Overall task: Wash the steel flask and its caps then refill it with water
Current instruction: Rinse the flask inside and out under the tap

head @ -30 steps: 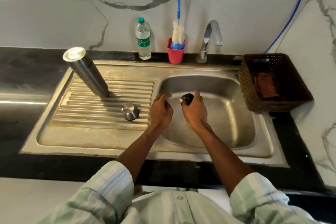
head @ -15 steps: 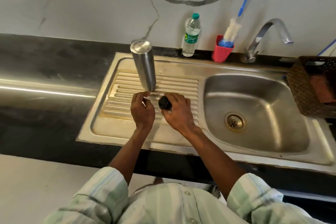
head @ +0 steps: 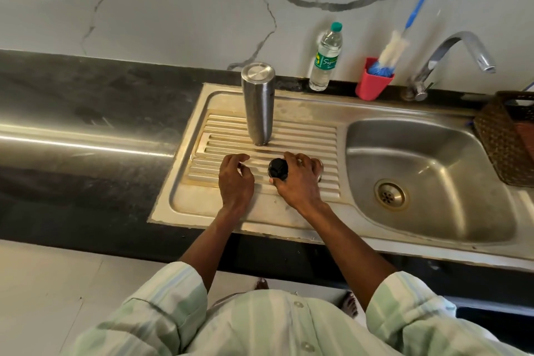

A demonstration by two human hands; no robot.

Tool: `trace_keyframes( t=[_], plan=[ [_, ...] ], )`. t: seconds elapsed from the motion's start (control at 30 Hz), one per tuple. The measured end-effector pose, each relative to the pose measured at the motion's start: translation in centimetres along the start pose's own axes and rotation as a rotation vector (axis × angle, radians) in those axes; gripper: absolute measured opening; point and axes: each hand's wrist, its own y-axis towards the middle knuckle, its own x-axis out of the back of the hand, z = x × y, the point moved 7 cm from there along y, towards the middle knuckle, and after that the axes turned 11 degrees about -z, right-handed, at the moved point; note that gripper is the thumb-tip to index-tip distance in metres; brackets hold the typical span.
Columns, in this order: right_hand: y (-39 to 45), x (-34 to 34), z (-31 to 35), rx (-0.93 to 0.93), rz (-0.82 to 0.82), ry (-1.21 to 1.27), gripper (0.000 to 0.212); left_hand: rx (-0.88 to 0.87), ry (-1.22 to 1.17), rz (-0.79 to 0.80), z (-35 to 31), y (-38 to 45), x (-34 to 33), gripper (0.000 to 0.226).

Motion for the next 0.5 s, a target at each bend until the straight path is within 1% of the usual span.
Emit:
trace_keyframes(
  t=[0.17, 0.23, 0.3, 0.33, 0.4, 0.43, 0.47, 0.5],
  plan=[
    [-0.1, -0.4, 0.2, 0.017, -0.006, -0.022, 0.072, 0.013, 0.009, 0.021, 0.3, 0.5, -0.2, 0.031],
    [0.1, 0.2, 0.6, 0.033, -0.066, -0.018, 0.072, 0.002, 0.008, 0.006, 0.1, 0.7, -0.1, 0.031],
    [0.5, 1.1, 0.9, 0.028, -0.141, 0.039, 0.069, 0.011, -0.019, -0.01, -0.2, 1.3, -0.1, 0.029],
    [0.8, 1.7, 1.1, 0.021, -0.188, 0.073, 0.066, 0.056, -0.051, -0.014, -0.1, 1.8, -0.2, 0.027],
    [2.1, 2.6, 1.1, -0.039, -0.263, 0.167, 0.055, 0.237, -0.149, 0.005, 0.0, 3.3, -0.9, 0.021],
    [3.1, 2.9, 1.1, -0.105, -0.257, 0.258, 0.049, 0.352, -0.201, 0.029, 0.1, 4.1, -1.3, 0.018],
    [4.1, 3.0, 1.1, -0.181, -0.214, 0.384, 0.044, 0.478, -0.249, 0.058, 0.1, 4.9, -1.8, 0.018],
    [5.2, 2.8, 1.3, -0.267, -0.135, 0.534, 0.043, 0.627, -0.29, 0.102, 0.0, 5.6, -2.3, 0.023]
  ],
)
